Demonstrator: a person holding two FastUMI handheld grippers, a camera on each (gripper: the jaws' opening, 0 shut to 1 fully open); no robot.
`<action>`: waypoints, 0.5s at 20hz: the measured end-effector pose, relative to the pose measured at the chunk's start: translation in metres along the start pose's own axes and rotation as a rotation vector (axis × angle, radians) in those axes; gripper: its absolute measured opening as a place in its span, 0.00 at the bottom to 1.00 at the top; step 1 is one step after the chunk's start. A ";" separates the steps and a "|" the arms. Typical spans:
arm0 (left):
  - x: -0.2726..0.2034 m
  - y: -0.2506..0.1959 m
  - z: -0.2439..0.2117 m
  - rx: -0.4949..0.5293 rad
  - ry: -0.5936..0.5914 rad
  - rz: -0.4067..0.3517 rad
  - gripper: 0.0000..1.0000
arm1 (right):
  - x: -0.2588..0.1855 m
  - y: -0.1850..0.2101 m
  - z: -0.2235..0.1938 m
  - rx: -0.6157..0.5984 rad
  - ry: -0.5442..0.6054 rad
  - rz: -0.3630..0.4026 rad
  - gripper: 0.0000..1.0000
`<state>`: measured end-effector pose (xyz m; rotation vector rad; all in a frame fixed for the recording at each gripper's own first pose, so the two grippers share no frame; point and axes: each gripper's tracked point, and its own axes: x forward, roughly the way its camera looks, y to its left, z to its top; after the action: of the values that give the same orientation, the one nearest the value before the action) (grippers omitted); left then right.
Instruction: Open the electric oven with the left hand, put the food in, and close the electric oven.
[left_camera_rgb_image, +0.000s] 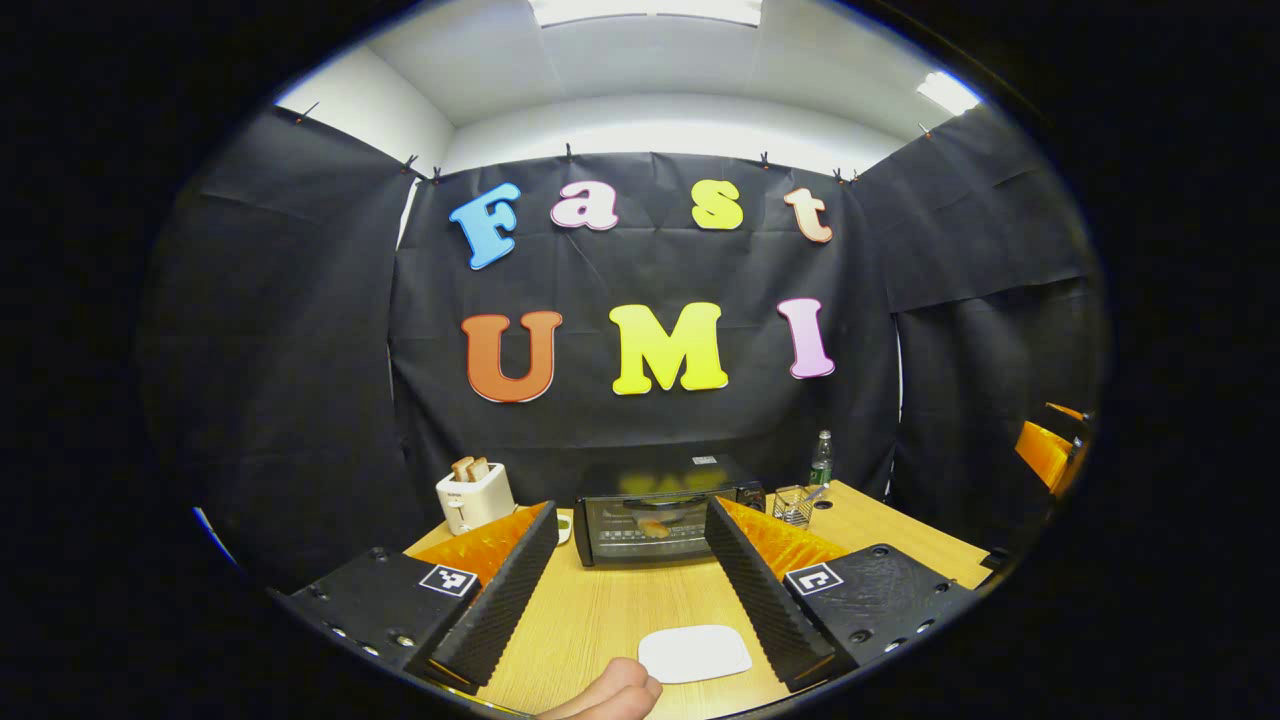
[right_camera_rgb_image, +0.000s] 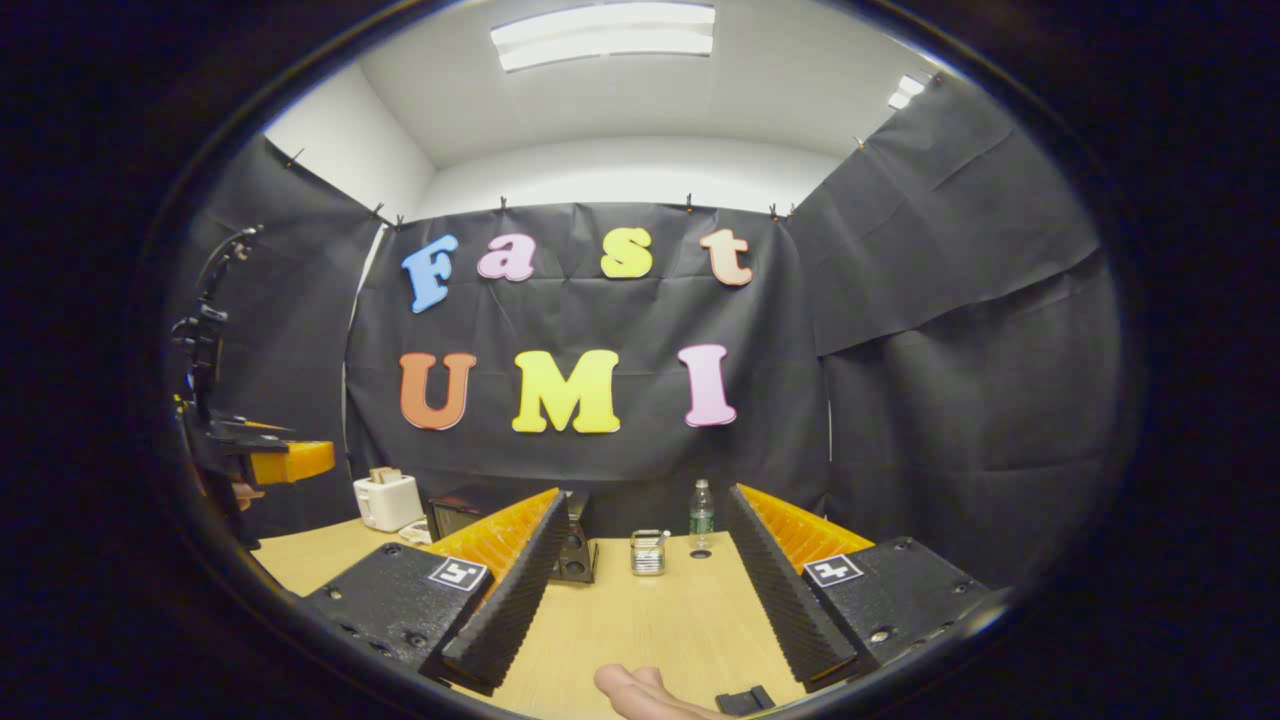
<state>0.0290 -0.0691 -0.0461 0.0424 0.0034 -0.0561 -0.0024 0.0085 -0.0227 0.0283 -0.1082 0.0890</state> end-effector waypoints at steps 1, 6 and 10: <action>-0.011 0.004 -0.001 0.002 -0.012 0.010 0.96 | 0.000 0.001 -0.001 0.001 0.010 -0.009 1.00; -0.049 0.007 -0.022 0.000 -0.003 0.026 0.96 | -0.001 0.012 -0.002 0.019 0.041 -0.009 1.00; -0.062 -0.005 -0.026 0.044 -0.020 0.021 0.96 | -0.011 0.025 0.002 0.042 0.036 0.023 1.00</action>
<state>-0.0328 -0.0696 -0.0719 0.0863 -0.0180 -0.0361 -0.0156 0.0329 -0.0218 0.0678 -0.0704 0.1152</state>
